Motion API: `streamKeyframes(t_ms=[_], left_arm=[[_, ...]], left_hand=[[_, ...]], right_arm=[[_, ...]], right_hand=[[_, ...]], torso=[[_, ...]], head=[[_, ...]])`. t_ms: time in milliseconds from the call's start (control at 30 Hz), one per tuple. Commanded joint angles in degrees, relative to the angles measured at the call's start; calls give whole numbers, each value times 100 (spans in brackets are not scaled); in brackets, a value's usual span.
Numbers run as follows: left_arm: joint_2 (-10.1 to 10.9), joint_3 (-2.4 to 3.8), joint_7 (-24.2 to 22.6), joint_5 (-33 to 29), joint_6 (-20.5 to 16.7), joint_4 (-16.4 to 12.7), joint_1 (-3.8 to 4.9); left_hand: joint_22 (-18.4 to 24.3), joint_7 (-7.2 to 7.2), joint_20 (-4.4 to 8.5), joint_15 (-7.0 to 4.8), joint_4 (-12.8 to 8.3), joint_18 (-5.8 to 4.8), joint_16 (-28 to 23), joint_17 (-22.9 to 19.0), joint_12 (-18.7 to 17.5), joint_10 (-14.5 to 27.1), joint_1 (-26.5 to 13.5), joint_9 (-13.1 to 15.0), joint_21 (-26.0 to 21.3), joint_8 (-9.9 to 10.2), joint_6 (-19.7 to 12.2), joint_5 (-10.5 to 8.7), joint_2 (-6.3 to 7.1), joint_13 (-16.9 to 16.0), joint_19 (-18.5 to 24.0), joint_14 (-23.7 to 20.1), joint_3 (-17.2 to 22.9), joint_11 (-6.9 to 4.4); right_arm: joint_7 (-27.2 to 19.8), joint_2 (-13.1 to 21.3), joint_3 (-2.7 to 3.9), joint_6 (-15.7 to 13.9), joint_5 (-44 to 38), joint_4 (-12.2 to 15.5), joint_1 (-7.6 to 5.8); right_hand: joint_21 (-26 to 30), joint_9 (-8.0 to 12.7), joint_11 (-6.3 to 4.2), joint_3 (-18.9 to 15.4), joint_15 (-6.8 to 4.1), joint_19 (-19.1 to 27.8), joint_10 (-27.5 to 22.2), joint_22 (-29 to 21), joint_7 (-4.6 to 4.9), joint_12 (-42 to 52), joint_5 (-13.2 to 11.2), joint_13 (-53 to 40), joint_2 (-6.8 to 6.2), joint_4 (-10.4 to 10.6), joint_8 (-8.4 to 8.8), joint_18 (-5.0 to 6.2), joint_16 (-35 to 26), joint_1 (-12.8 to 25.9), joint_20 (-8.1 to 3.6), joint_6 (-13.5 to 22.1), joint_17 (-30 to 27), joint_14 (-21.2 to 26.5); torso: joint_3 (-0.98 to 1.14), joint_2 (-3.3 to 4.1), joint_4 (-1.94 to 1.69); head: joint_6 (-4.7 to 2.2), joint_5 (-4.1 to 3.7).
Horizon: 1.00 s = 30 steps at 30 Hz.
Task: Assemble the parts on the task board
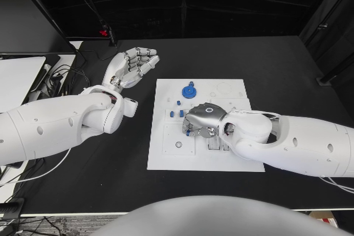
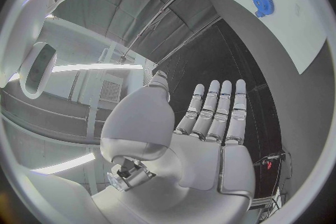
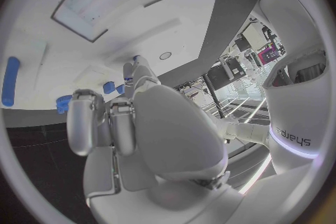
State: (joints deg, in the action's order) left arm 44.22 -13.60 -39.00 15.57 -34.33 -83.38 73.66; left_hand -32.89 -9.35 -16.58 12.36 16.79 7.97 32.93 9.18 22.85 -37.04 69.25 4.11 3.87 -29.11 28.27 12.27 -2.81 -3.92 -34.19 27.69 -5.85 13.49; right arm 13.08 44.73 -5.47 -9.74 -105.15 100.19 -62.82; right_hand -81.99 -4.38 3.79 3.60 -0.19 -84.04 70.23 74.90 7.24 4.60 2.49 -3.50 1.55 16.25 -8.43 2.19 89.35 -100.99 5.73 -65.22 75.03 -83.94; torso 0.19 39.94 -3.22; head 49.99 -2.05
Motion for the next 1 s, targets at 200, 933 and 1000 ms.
streamKeyframes(t_ms=[200,933,1000], left_arm=[[-5,5,-220,-6,46,-3,5],[-5,5,-229,-6,62,-2,2],[-6,5,-233,-6,59,-2,2]], left_hand=[[16,-644,3,5,-9,-10,29,-14,28,53,7,-7,12,-34,-44,42,-70,9,-40,-45,-41,-7],[25,-645,3,5,-10,-11,42,-26,41,55,14,-8,12,-41,-51,43,-82,9,-40,-51,-50,-7],[29,-646,3,6,-8,-12,46,-31,45,60,12,-9,12,-43,-58,43,-84,10,-41,-56,-58,-6]], right_arm=[[42,-1,-3,171,-64,2,7],[-775,548,5,-2166,1383,248,52],[-934,774,8,-2302,1905,337,30]], right_hand=[[90,65,144,-100,105,-87,-268,1124,98,-127,21,14,-305,49,212,16,-79,224,88,280,1206,-544],[258,51,188,-449,129,-15,-525,1046,170,-78,21,-14,-582,27,457,62,-366,1069,141,687,662,-424],[259,54,226,-421,156,-20,-579,1044,226,-89,23,-9,-536,24,467,60,-374,1083,156,718,646,-423]], torso=[[1,0,1],[-2,-8,-10],[-5,-3,-18]], head=[[1,-16],[1,-38],[1,-54]])
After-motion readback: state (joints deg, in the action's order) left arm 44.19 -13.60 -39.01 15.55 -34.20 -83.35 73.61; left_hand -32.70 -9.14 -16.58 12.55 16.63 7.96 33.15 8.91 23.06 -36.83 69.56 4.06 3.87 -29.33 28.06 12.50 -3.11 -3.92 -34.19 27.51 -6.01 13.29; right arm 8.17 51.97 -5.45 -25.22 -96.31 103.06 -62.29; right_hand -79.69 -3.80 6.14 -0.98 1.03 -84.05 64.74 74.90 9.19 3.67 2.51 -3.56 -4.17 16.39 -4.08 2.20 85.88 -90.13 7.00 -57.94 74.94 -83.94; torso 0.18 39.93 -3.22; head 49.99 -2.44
